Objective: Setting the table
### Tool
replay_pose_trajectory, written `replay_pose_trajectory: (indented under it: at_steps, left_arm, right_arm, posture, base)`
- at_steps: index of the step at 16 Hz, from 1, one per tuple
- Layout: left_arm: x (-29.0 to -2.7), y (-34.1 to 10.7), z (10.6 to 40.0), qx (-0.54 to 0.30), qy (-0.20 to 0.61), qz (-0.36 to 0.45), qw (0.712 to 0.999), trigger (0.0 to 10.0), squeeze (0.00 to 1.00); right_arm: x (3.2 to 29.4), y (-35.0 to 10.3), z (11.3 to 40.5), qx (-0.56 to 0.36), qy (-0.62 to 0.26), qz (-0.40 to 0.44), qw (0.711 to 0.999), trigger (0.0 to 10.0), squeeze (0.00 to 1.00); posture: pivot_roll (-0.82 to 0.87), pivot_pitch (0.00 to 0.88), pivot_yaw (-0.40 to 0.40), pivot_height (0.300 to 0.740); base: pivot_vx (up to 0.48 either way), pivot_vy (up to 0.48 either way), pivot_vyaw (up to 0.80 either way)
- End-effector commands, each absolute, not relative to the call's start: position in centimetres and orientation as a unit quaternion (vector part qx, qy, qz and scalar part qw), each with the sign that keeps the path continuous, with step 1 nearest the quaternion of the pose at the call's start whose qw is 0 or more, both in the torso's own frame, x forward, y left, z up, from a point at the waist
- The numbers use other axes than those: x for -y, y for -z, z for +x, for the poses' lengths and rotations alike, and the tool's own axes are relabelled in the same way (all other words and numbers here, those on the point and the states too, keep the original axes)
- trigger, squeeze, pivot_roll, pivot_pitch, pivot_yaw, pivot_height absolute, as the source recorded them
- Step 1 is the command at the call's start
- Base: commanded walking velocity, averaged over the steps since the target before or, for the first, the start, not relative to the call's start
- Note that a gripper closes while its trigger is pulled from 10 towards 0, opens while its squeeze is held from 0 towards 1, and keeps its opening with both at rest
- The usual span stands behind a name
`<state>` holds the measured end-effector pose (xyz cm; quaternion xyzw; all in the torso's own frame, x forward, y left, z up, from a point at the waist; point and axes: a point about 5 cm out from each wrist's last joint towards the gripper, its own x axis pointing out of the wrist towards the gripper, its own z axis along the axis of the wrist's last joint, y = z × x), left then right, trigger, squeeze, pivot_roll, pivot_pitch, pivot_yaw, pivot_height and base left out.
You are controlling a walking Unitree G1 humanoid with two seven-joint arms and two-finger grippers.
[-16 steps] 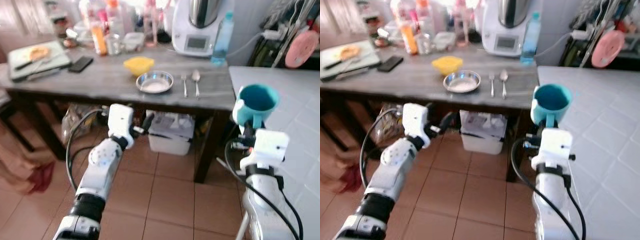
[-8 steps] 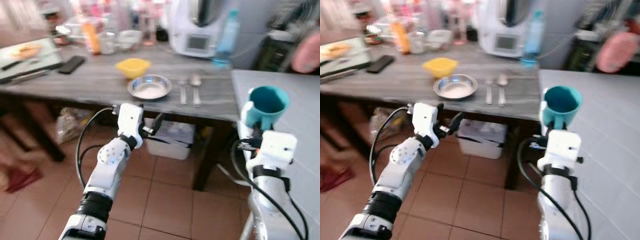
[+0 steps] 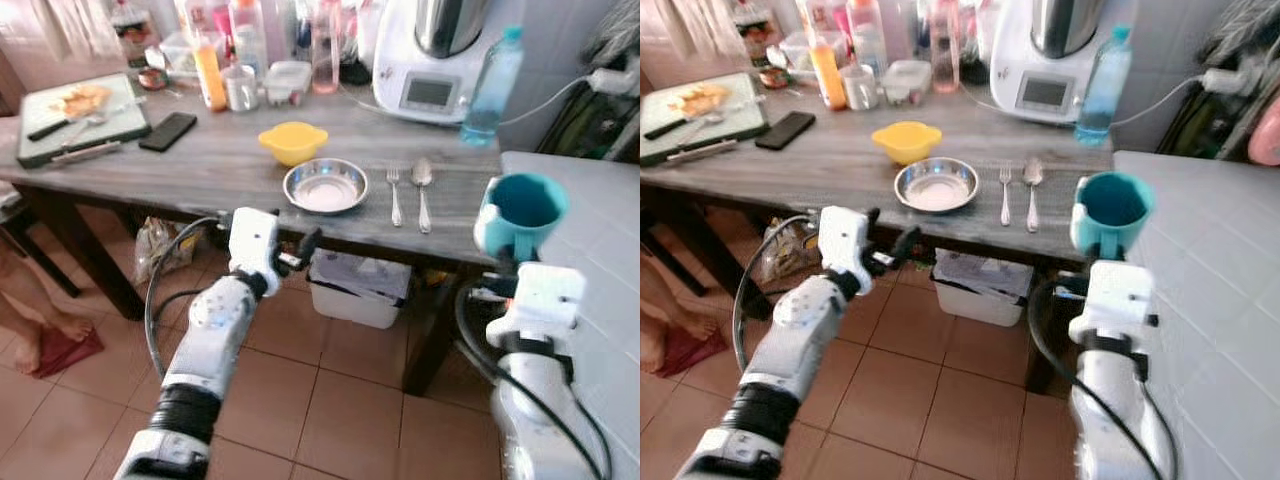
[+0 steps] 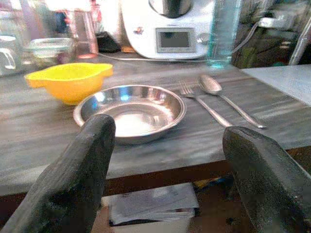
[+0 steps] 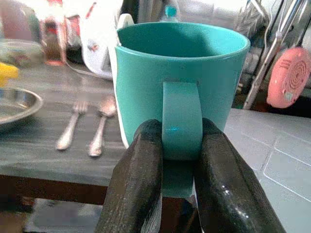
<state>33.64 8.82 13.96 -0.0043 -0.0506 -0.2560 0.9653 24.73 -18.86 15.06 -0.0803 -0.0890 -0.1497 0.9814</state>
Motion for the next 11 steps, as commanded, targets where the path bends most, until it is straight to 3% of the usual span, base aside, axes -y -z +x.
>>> replay_pose_trajectory:
  at_steps: [1, 7, 11]
  left_arm:
    - [-9.75, -14.01, 33.81, 0.048, 0.245, 0.003, 0.968, 10.0, 0.0]
    - [-9.81, -13.86, 33.69, 0.046, 0.247, 0.007, 0.968, 10.0, 0.0]
    - [-9.74, -13.61, 33.58, 0.04, 0.25, 0.008, 0.967, 10.0, 0.0]
  right_arm:
    - [18.27, -15.74, 24.86, 0.106, 0.139, -0.079, 0.981, 10.0, 0.0]
    - [18.22, -15.76, 24.94, 0.107, 0.137, -0.08, 0.982, 10.0, 0.0]
    - [18.19, -15.69, 24.92, 0.106, 0.137, -0.081, 0.982, 10.0, 0.0]
  posture:
    - [0.06, 0.076, 0.029, 0.74]
    - [0.06, 0.076, 0.029, 0.74]
    - [0.07, 0.075, 0.027, 0.74]
  base:
    - [0.292, 0.368, 0.0]
    - [0.268, 0.399, 0.0]
    - [0.188, 0.181, 0.0]
